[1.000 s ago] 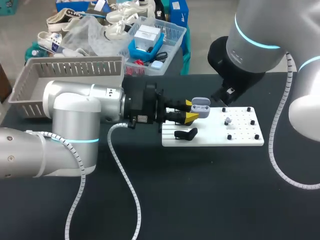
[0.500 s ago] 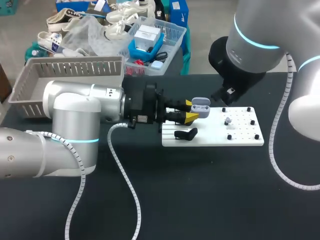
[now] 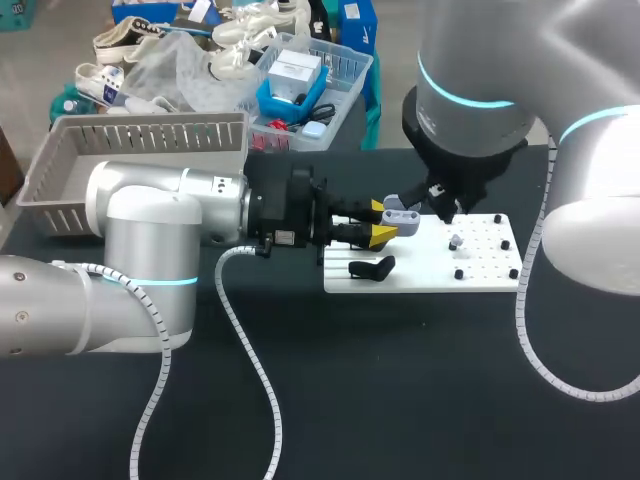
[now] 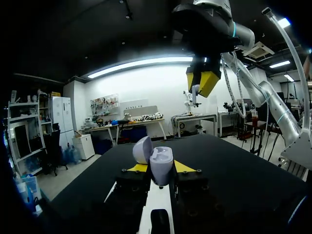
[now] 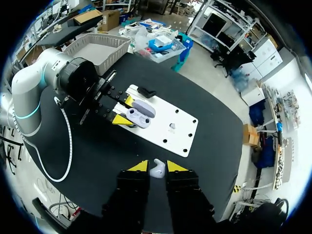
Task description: Pick up each earbud case from the left stands, insert the matching earbuds, close the lid, and place the case in the box.
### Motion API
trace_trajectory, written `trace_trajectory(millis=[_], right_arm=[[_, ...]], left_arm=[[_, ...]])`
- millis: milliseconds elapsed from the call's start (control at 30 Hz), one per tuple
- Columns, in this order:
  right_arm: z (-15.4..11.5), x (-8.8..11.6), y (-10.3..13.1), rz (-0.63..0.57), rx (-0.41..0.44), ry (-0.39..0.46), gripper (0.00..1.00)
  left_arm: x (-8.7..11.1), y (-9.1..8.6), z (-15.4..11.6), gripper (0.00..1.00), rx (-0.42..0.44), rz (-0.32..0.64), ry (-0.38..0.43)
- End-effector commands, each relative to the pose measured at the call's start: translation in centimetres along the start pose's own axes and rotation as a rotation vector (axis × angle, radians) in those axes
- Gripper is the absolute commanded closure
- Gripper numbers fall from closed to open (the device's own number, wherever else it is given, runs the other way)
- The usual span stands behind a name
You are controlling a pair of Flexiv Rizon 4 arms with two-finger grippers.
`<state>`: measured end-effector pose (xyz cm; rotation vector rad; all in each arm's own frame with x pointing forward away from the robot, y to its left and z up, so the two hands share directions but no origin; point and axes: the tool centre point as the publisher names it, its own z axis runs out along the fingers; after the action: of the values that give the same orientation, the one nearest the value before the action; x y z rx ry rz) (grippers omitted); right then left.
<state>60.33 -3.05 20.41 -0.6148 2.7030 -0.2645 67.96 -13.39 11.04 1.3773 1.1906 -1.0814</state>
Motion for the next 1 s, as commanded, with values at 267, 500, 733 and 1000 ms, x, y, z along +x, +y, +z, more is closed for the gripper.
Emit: trace_trajectory(millis=[267,500,733,1000], right_arm=[[1.7,-1.8,1.7,0.020,0.004,0.078,1.00],[2.1,-2.5,1.2,0.046,-0.006,0.074,1.00],[2.1,-2.5,1.2,0.053,-0.008,0.060,1.00],[2.1,-2.5,1.2,0.053,-0.008,0.060,1.00]], left_arm=[[0.0,0.0,0.1,1.00,-0.001,0.001,0.000],[0.0,0.0,0.1,1.00,-0.001,0.001,0.000],[0.0,0.0,0.1,1.00,-0.001,0.001,0.000],[0.0,0.0,0.1,1.00,-0.001,0.001,0.000]])
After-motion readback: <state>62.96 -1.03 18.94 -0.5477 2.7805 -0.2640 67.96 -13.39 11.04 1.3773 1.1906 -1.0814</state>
